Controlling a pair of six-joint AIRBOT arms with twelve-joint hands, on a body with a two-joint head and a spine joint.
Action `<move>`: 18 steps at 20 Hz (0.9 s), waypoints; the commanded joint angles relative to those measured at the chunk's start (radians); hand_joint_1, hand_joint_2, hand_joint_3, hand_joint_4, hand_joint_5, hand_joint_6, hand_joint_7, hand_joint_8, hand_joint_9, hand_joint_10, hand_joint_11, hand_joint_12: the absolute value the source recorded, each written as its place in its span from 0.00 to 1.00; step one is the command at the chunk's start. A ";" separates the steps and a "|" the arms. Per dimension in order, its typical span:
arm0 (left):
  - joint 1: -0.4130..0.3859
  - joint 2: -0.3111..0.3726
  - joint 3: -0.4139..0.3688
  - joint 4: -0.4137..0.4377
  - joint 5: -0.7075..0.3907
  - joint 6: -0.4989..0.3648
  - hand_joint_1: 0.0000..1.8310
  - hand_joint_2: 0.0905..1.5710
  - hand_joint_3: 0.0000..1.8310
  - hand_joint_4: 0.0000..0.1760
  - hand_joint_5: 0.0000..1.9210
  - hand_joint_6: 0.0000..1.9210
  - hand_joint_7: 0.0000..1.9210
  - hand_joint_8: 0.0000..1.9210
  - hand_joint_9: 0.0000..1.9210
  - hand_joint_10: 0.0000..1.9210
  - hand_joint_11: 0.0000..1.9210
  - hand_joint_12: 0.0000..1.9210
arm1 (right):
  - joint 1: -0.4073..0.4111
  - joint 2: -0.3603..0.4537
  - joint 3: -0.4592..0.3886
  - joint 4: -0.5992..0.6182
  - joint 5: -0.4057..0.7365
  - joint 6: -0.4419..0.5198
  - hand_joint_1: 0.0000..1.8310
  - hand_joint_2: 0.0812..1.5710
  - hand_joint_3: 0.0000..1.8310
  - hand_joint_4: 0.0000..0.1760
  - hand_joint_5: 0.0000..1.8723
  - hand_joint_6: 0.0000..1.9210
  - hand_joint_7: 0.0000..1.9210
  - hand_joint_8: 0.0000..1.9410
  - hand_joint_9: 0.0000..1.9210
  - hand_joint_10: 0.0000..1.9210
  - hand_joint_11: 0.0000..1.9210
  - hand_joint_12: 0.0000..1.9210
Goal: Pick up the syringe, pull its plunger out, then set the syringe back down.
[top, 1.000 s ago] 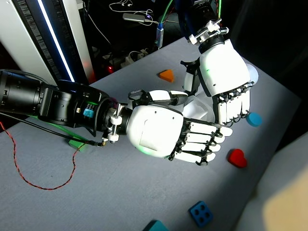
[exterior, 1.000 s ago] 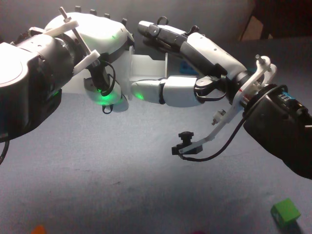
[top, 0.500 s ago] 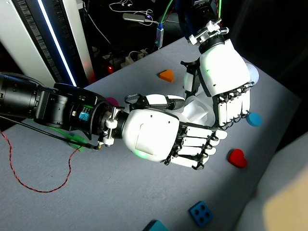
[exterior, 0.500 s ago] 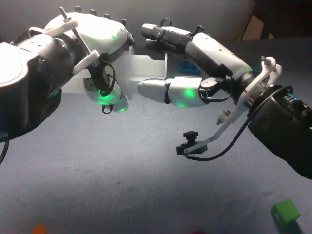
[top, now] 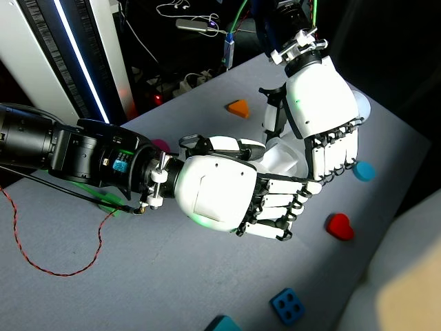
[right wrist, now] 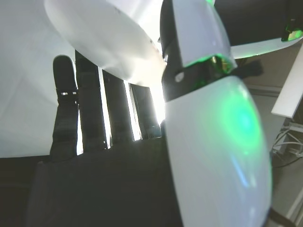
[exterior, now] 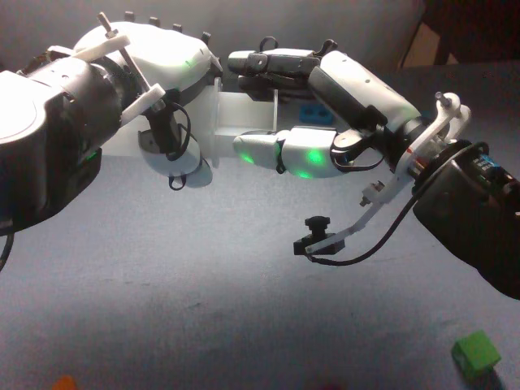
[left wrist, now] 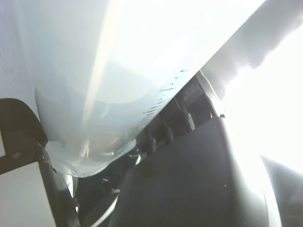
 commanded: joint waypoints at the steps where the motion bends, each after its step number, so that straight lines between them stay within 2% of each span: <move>1: -0.010 0.010 0.005 0.081 0.032 0.006 0.74 0.74 0.00 0.00 0.43 0.57 0.45 0.66 0.38 0.74 0.32 0.71 | 0.006 -0.001 0.003 -0.033 0.103 0.004 0.66 0.69 0.00 0.00 0.31 0.02 0.39 0.02 0.34 0.04 0.09 0.65; 2: -0.010 0.010 0.006 0.081 0.028 0.006 0.74 0.74 0.00 0.00 0.43 0.58 0.45 0.66 0.38 0.74 0.31 0.71 | 0.004 -0.001 0.003 -0.033 0.106 0.003 0.68 0.69 0.00 0.00 0.34 0.03 0.41 0.03 0.37 0.06 0.12 0.67; 3: -0.010 0.012 0.007 0.082 0.025 0.006 0.74 0.74 0.00 0.00 0.43 0.59 0.45 0.65 0.38 0.74 0.31 0.70 | 0.003 -0.001 0.003 -0.033 0.109 0.001 0.72 0.70 0.00 0.00 0.40 0.01 0.45 0.02 0.36 0.22 0.20 0.70; 4: -0.010 0.013 0.007 0.085 0.024 0.006 0.74 0.74 0.00 0.00 0.43 0.59 0.45 0.65 0.38 0.74 0.31 0.70 | 0.003 -0.001 0.003 -0.033 0.112 0.000 0.72 0.70 0.00 0.00 0.40 0.01 0.45 0.02 0.36 0.22 0.20 0.70; 5: -0.010 0.014 0.008 0.088 0.019 0.006 0.74 0.74 0.00 0.00 0.43 0.58 0.45 0.65 0.38 0.74 0.32 0.71 | 0.002 -0.001 0.003 -0.033 0.114 0.000 0.78 0.73 0.00 0.00 0.43 0.02 0.41 0.49 0.39 0.66 0.23 0.72; 6: -0.010 0.016 0.009 0.090 0.013 0.006 0.74 0.74 0.00 0.00 0.43 0.58 0.45 0.65 0.39 0.74 0.32 0.71 | 0.001 0.000 0.003 -0.033 0.120 -0.003 0.74 0.77 0.00 0.00 0.32 0.59 0.41 0.62 0.37 0.79 0.24 0.74; 7: -0.010 0.017 0.010 0.090 0.011 0.006 0.74 0.74 0.00 0.00 0.43 0.58 0.44 0.66 0.38 0.75 0.32 0.71 | 0.001 0.002 0.003 -0.034 0.125 -0.005 0.80 0.78 0.00 0.00 0.29 0.69 0.40 0.64 0.37 0.76 0.31 0.97; 8: -0.010 0.018 0.011 0.091 0.011 0.006 0.74 0.74 0.00 0.00 0.43 0.58 0.44 0.66 0.38 0.75 0.32 0.71 | -0.001 0.005 0.003 -0.039 0.131 -0.006 0.80 0.78 0.00 0.00 0.29 0.69 0.40 0.64 0.37 0.76 0.31 0.97; 9: -0.010 0.019 0.014 0.091 0.011 0.006 0.74 0.74 0.00 0.00 0.44 0.58 0.44 0.67 0.37 0.75 0.31 0.71 | -0.003 0.010 0.002 -0.049 0.136 -0.006 0.81 0.75 0.00 0.00 0.35 0.62 0.46 0.58 0.39 0.72 0.35 0.94; 10: -0.010 0.020 0.015 0.091 0.011 0.006 0.74 0.74 0.00 0.00 0.42 0.59 0.45 0.67 0.37 0.76 0.31 0.72 | -0.006 0.014 0.002 -0.061 0.139 -0.004 0.81 0.74 0.00 0.00 0.37 0.60 0.47 0.56 0.40 0.70 0.37 0.92; 11: -0.010 0.022 0.018 0.091 0.009 0.006 0.74 0.74 0.00 0.00 0.42 0.59 0.45 0.67 0.37 0.76 0.31 0.72 | -0.011 0.024 -0.002 -0.078 0.141 -0.002 0.81 0.74 0.00 0.00 0.37 0.60 0.47 0.56 0.40 0.70 0.37 0.92; 12: -0.010 0.023 0.019 0.091 0.009 0.006 0.74 0.74 0.00 0.00 0.41 0.59 0.45 0.67 0.37 0.76 0.31 0.72 | -0.013 0.031 -0.007 -0.087 0.141 0.000 0.76 0.74 0.00 0.00 0.39 0.62 0.49 0.56 0.41 0.74 0.38 0.82; 13: -0.010 0.026 0.021 0.091 0.006 0.006 0.74 0.75 0.00 0.00 0.40 0.60 0.45 0.68 0.37 0.76 0.30 0.72 | -0.018 0.045 -0.016 -0.103 0.140 0.004 0.75 0.73 0.00 0.00 0.39 0.62 0.49 0.56 0.42 0.74 0.40 0.79; 18: -0.007 0.031 0.036 0.091 -0.005 0.005 0.74 0.74 0.00 0.00 0.44 0.57 0.45 0.66 0.38 0.74 0.31 0.71 | -0.032 0.101 -0.034 -0.165 0.132 0.005 0.74 0.73 0.00 0.00 0.38 0.63 0.49 0.55 0.44 0.74 0.45 0.76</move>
